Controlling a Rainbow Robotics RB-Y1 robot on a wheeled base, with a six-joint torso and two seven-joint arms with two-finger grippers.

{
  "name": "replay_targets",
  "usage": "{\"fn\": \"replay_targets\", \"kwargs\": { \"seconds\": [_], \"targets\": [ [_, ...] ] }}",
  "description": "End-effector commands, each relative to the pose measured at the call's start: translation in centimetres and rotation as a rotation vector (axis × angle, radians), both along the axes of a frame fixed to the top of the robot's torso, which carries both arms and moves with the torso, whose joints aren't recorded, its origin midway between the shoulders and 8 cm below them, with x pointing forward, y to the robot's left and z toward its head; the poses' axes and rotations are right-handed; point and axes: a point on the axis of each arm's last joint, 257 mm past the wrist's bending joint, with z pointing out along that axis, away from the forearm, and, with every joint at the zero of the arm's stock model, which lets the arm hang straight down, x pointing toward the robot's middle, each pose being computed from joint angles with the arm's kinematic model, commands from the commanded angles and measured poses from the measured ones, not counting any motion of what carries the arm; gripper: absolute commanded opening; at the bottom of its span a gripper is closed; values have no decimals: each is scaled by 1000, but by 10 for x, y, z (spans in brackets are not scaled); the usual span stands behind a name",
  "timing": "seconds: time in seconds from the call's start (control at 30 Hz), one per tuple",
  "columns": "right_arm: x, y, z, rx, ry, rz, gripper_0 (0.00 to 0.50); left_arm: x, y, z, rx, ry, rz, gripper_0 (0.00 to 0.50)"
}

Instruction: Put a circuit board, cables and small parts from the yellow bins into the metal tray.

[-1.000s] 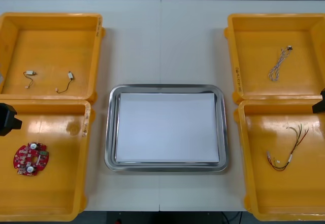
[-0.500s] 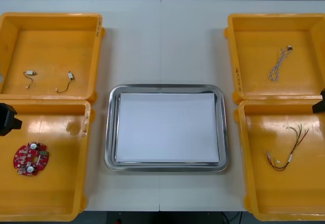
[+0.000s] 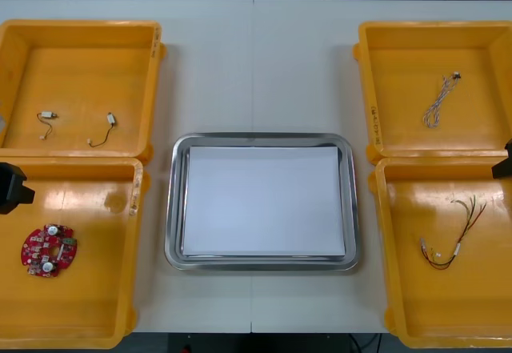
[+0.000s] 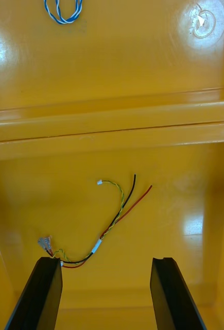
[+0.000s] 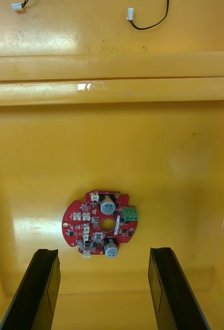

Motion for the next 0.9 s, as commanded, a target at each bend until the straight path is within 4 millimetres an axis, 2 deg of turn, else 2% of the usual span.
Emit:
{"fn": "replay_targets", "kwargs": {
  "seconds": [0.03,0.9],
  "targets": [
    [7,-14,26,-7,-51,-62,500,-1,16,16,89,-28,-67,500],
    [7,-14,26,-7,-51,-62,500,-1,16,16,89,-28,-67,500]
  ]
}}
